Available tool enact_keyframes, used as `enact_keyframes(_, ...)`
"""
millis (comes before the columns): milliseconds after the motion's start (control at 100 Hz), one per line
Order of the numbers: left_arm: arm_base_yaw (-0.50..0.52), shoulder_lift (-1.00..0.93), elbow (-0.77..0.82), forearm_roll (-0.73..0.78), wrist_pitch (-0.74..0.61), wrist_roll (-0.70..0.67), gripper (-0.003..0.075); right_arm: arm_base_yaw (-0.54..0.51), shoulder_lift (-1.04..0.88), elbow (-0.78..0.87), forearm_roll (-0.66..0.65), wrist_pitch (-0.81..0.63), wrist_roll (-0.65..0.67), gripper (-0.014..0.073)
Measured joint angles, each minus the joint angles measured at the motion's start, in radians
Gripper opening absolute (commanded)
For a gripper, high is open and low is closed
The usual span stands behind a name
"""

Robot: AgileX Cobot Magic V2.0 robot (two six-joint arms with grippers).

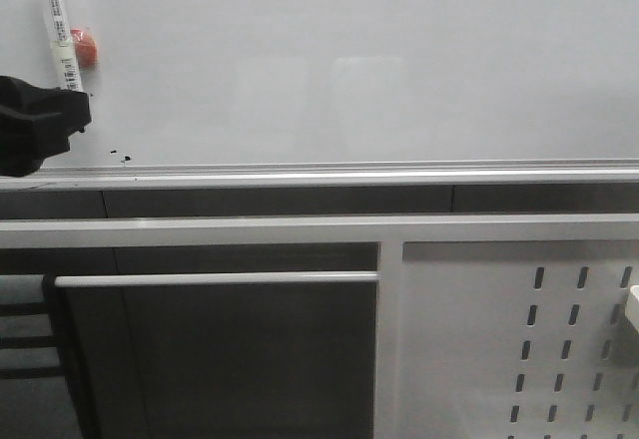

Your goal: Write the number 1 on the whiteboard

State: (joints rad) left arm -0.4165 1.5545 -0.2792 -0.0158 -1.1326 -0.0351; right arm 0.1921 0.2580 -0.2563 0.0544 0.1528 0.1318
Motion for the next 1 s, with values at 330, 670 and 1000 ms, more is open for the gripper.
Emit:
enact_keyframes(330, 0.0, 0.008, -0.062, -0.046, 0.0, 0.081, 0.0368, 0.0, 0.0, 0.0, -0.006, -0.015, -0.002, -0.0055)
enact_keyframes(670, 0.0, 0.009, -0.118, -0.065, 0.002, 0.102, 0.0367, 0.0, 0.0, 0.0, -0.008, -0.03, -0.002, -0.0055)
enact_keyframes(1000, 0.0, 0.009, -0.118, -0.132, 0.062, 0.102, 0.0367, 0.0, 0.0, 0.0, -0.008, -0.049, -0.002, -0.0055)
